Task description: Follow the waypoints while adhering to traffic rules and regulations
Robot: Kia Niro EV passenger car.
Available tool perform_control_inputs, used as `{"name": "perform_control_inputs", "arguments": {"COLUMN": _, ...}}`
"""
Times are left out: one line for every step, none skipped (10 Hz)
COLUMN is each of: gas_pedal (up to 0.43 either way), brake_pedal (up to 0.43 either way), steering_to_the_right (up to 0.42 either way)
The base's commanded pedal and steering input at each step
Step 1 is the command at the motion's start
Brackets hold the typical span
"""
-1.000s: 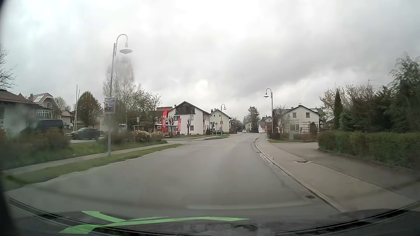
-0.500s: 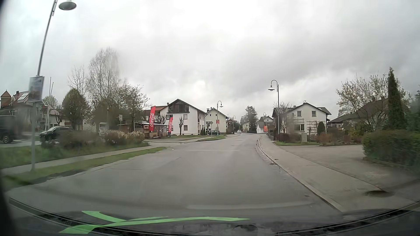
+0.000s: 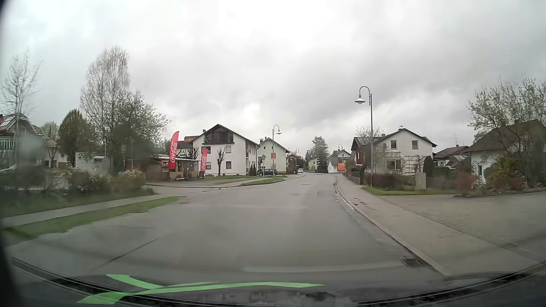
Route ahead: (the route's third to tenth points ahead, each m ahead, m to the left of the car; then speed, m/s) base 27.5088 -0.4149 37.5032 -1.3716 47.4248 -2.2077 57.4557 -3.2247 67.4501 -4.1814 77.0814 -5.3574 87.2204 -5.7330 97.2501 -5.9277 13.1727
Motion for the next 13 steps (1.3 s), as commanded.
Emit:
{"name": "perform_control_inputs", "arguments": {"gas_pedal": 0.047, "brake_pedal": 0.000, "steering_to_the_right": 0.021}}
{"name": "perform_control_inputs", "arguments": {"gas_pedal": 0.028, "brake_pedal": 0.000, "steering_to_the_right": 0.020}}
{"name": "perform_control_inputs", "arguments": {"gas_pedal": 0.028, "brake_pedal": 0.000, "steering_to_the_right": 0.020}}
{"name": "perform_control_inputs", "arguments": {"gas_pedal": 0.028, "brake_pedal": 0.000, "steering_to_the_right": 0.019}}
{"name": "perform_control_inputs", "arguments": {"gas_pedal": 0.028, "brake_pedal": 0.000, "steering_to_the_right": 0.018}}
{"name": "perform_control_inputs", "arguments": {"gas_pedal": 0.028, "brake_pedal": 0.000, "steering_to_the_right": 0.018}}
{"name": "perform_control_inputs", "arguments": {"gas_pedal": 0.028, "brake_pedal": 0.000, "steering_to_the_right": 0.018}}
{"name": "perform_control_inputs", "arguments": {"gas_pedal": 0.028, "brake_pedal": 0.000, "steering_to_the_right": 0.017}}
{"name": "perform_control_inputs", "arguments": {"gas_pedal": 0.028, "brake_pedal": 0.000, "steering_to_the_right": 0.016}}
{"name": "perform_control_inputs", "arguments": {"gas_pedal": 0.028, "brake_pedal": 0.000, "steering_to_the_right": 0.016}}
{"name": "perform_control_inputs", "arguments": {"gas_pedal": 0.028, "brake_pedal": 0.000, "steering_to_the_right": 0.015}}
{"name": "perform_control_inputs", "arguments": {"gas_pedal": 0.028, "brake_pedal": 0.000, "steering_to_the_right": 0.015}}
{"name": "perform_control_inputs", "arguments": {"gas_pedal": 0.028, "brake_pedal": 0.000, "steering_to_the_right": 0.015}}
